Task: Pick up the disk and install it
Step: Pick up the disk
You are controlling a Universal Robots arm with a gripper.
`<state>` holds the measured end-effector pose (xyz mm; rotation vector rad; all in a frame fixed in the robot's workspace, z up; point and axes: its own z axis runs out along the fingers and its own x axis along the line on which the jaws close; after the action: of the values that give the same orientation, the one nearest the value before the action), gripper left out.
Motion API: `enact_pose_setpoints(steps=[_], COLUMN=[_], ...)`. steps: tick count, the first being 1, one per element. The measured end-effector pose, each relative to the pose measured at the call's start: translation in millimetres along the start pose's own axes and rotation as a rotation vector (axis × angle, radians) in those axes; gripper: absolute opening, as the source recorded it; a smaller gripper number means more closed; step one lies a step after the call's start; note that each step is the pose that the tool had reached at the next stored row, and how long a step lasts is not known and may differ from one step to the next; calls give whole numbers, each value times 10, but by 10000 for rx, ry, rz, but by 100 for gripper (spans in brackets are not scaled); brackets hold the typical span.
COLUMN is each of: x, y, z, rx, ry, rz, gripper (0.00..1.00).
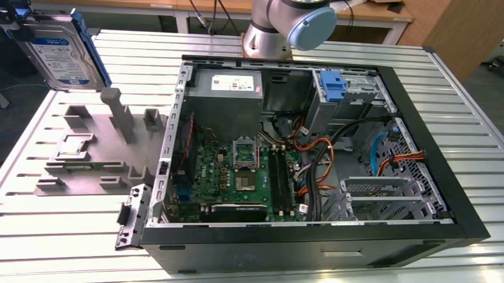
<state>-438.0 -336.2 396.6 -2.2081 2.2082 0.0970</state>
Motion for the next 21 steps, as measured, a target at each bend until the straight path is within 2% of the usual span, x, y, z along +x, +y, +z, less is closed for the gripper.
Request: enact_pose_setpoints(steps=[21], x=[-5], y=[3], z=[-79], rx=[0], ry=[0], rz=[0], gripper=[36])
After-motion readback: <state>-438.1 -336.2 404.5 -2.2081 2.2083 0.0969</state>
